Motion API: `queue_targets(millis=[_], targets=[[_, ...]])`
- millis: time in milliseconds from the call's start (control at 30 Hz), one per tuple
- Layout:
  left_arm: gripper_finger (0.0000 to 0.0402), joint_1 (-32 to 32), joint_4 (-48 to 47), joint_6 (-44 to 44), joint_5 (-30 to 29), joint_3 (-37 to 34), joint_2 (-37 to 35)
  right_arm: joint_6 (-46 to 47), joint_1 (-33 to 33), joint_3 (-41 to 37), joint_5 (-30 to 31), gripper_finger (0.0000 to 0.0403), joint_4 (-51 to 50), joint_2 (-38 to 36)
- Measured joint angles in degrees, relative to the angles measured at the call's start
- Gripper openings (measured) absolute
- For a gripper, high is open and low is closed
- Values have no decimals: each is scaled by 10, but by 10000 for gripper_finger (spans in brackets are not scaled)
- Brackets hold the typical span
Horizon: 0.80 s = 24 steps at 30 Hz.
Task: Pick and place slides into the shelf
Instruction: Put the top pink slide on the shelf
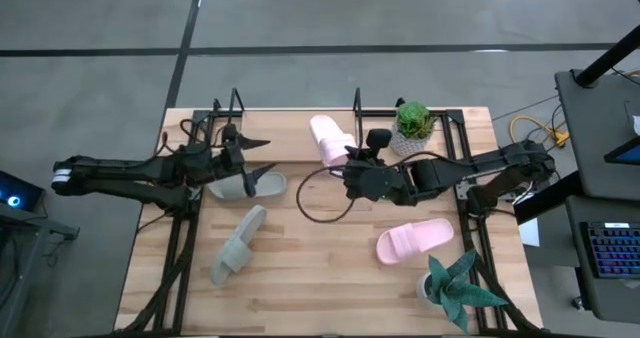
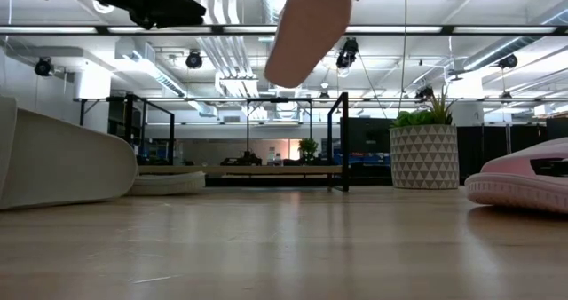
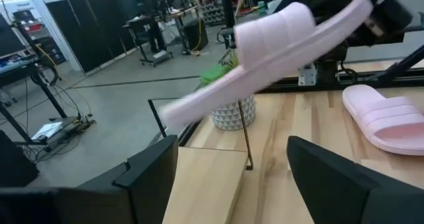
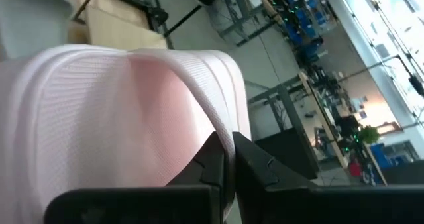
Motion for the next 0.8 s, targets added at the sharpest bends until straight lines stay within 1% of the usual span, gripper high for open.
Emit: queue_targets(millis=[200, 467, 600, 700, 800], targets=[[267, 0, 3, -1, 0, -21, -21, -8, -34, 0, 0, 9, 42, 37], [267, 0, 2, -1, 0, -25, -26, 6, -84, 0, 3, 9, 48, 87], [267, 0, 2, 0, 0, -25, -25, 5, -94, 0, 46, 9, 57, 120], [267, 0, 1, 0, 0, -25, -23, 1, -97, 0, 55, 9, 62, 139], [267, 0, -1, 0, 0, -25, -22, 1, -97, 0, 82, 9, 61, 155]])
